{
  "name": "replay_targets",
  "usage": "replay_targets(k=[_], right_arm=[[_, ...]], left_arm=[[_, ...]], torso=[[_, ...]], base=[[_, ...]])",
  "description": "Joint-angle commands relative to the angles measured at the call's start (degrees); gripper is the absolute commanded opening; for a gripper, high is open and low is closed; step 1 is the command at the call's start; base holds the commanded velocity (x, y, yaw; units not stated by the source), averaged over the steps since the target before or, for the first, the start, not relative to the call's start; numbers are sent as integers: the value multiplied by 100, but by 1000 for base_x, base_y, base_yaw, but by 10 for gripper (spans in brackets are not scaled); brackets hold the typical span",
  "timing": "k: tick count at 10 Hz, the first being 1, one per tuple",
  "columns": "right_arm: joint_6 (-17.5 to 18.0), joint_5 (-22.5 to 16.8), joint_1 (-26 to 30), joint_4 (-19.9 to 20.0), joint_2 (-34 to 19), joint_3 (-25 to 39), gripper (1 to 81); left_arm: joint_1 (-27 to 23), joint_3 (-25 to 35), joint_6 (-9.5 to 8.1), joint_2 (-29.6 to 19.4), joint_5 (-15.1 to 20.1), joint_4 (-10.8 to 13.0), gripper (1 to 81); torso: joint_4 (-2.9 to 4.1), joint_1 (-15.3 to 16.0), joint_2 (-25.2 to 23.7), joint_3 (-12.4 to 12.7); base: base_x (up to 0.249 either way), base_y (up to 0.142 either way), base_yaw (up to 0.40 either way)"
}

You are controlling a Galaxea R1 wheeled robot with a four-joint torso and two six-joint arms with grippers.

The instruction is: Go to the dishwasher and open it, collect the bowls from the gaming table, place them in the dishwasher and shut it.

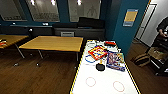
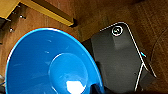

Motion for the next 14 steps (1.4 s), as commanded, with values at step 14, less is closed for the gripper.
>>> replay_targets(k=[14], right_arm=[[51, -687, 94, -627, 792, -1258, 10]], left_arm=[[201, -1836, 33, 976, -6, 107, 10]], torso=[[0, -7, -11, 286]], base=[[0, 0, 0]])
